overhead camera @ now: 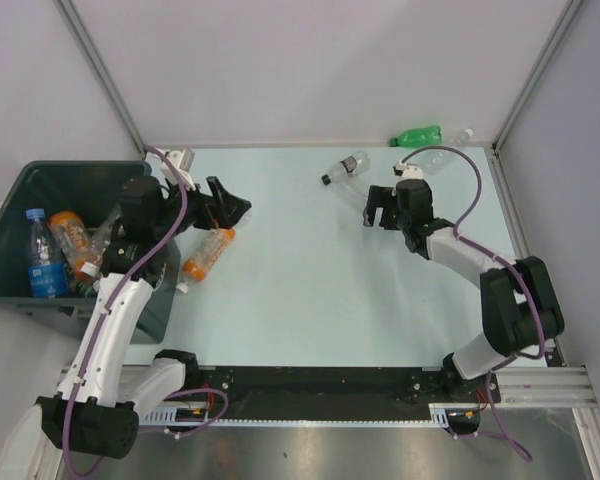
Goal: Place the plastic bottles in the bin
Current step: Pick up the plastic bottle at the center of the board, then place the plastic bottle in the trash bin, then pick up the plastic bottle from the corner of the board.
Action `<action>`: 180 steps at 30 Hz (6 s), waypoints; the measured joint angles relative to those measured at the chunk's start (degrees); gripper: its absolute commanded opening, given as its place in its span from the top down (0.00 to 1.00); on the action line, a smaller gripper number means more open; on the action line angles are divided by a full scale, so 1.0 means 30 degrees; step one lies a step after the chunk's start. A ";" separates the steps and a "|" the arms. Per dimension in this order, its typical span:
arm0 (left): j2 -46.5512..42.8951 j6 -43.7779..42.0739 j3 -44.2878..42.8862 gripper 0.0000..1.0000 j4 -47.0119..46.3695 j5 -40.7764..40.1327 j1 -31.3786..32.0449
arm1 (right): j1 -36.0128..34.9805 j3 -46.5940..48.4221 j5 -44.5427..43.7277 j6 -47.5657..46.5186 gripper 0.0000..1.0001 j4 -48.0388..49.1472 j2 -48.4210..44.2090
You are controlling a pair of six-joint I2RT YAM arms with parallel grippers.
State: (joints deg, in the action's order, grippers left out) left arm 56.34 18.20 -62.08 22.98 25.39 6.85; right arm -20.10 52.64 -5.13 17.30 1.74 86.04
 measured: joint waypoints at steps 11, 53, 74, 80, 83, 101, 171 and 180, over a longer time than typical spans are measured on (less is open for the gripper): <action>-0.0335 0.0459 0.2484 0.00 -0.2390 0.2681 0.0918 | 0.0729 0.2798 0.1829 -0.3810 0.00 0.3738 0.4983; -0.0459 0.1122 0.3592 0.00 -0.3796 0.4320 0.1326 | 0.1173 1.0411 0.7643 -0.5508 0.57 -0.5202 0.9384; -0.0940 0.3672 0.3956 0.00 -0.5734 0.5013 0.3446 | -0.5894 0.7847 1.2655 -0.4379 0.53 -0.4197 -0.2237; -0.2412 0.4197 0.4000 0.00 -0.7599 0.5632 0.3483 | -0.7023 0.7701 1.3537 -0.4517 0.52 -0.4430 -0.2863; -0.2499 0.4656 0.4000 0.00 -0.8510 0.6120 0.3497 | -0.7628 0.7694 1.3661 -0.4860 0.52 -0.4830 -0.3147; -0.1960 0.5581 0.4415 0.79 -0.9224 0.6929 0.4218 | -0.8298 0.7395 1.2837 -0.5158 0.00 -0.5785 -0.3796; -0.0379 -0.5319 -0.8976 0.00 0.4430 -1.6976 0.4226 | -0.5435 0.3344 -0.2361 -0.0168 0.00 -0.9697 -0.7912; 0.0153 -0.3665 -0.5836 0.00 0.3883 -1.0112 0.4226 | -0.1800 0.2994 -0.2805 0.1333 0.00 -0.9005 -0.5697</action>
State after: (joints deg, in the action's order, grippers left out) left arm 56.80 7.20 -79.59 34.63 -4.95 19.53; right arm -25.50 61.63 -13.54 21.30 -25.28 68.95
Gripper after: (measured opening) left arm 0.996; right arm 0.994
